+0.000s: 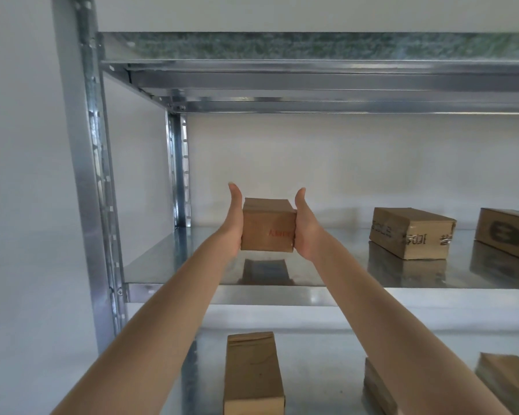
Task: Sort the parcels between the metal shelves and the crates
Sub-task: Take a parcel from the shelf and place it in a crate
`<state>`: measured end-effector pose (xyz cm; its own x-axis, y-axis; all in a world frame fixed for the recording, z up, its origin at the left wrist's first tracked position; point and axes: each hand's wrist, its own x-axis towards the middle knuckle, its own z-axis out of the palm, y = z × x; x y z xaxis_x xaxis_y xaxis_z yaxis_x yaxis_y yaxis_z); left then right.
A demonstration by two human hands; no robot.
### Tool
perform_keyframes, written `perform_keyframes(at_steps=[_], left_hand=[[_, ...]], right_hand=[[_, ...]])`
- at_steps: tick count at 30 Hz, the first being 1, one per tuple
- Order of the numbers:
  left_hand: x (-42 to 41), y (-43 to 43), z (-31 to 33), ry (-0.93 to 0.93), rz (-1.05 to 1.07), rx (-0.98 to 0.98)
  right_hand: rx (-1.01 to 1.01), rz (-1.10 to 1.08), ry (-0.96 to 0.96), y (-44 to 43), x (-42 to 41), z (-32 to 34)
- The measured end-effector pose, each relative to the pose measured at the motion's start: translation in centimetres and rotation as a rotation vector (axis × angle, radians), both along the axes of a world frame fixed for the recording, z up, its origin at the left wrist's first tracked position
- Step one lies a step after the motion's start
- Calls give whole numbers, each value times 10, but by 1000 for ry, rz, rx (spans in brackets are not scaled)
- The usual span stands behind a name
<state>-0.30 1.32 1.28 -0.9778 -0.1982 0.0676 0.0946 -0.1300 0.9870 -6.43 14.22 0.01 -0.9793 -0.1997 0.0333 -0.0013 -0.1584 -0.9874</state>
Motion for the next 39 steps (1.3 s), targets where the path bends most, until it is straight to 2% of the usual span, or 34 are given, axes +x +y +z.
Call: perform_keyframes(at_steps=[11, 17, 22, 29, 39], left_hand=[[8, -7, 15, 34, 45, 9], [9, -12, 8, 65, 72, 45], [13, -8, 6, 92, 88, 78], [17, -5, 4, 110, 72, -23], [17, -1, 2, 80, 64, 26]], right_hand=[[39, 98, 79, 0, 14, 16], [9, 49, 114, -4, 14, 12], [39, -26, 95, -12, 11, 12], [94, 12, 81, -4, 23, 16], [71, -20, 20, -12, 2, 8]])
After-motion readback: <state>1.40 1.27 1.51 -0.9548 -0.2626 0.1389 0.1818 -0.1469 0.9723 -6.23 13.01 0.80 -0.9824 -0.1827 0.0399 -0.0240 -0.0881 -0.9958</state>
